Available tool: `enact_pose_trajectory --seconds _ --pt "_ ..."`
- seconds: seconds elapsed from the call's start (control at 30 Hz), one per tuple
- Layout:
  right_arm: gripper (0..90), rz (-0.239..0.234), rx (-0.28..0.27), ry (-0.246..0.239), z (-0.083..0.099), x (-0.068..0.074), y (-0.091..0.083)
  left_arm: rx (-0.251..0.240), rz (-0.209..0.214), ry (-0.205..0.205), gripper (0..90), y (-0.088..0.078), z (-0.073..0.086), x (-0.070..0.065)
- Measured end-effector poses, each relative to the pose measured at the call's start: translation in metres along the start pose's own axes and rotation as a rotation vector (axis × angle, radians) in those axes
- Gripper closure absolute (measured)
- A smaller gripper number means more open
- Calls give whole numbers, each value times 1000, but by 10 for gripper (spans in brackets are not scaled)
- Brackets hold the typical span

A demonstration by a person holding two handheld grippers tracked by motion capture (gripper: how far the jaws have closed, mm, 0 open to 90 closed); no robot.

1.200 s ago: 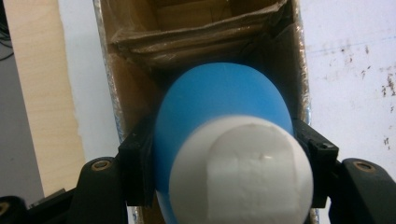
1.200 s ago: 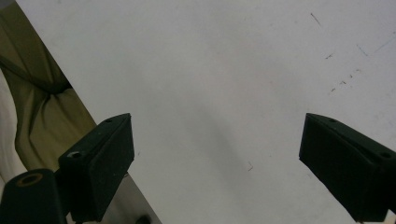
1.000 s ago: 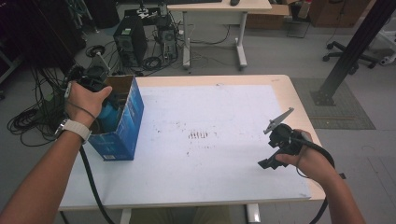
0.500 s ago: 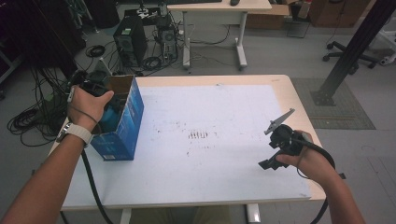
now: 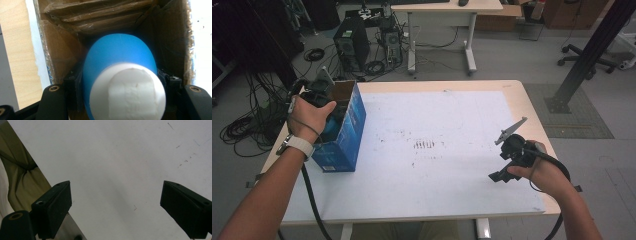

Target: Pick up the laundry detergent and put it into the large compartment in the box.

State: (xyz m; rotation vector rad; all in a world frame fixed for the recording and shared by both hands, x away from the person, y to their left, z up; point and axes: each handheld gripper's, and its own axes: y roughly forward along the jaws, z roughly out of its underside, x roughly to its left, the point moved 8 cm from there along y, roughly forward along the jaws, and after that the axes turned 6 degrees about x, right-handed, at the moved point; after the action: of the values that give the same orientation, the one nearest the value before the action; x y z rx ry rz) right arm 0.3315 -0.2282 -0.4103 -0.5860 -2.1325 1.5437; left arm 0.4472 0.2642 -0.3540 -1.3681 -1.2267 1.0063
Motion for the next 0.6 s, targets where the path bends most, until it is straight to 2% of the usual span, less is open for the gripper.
enact_pose_trajectory --seconds 0.6 --pt "105 -4 10 -5 -2 0 4 -14 16 -12 369 4 -1 5"
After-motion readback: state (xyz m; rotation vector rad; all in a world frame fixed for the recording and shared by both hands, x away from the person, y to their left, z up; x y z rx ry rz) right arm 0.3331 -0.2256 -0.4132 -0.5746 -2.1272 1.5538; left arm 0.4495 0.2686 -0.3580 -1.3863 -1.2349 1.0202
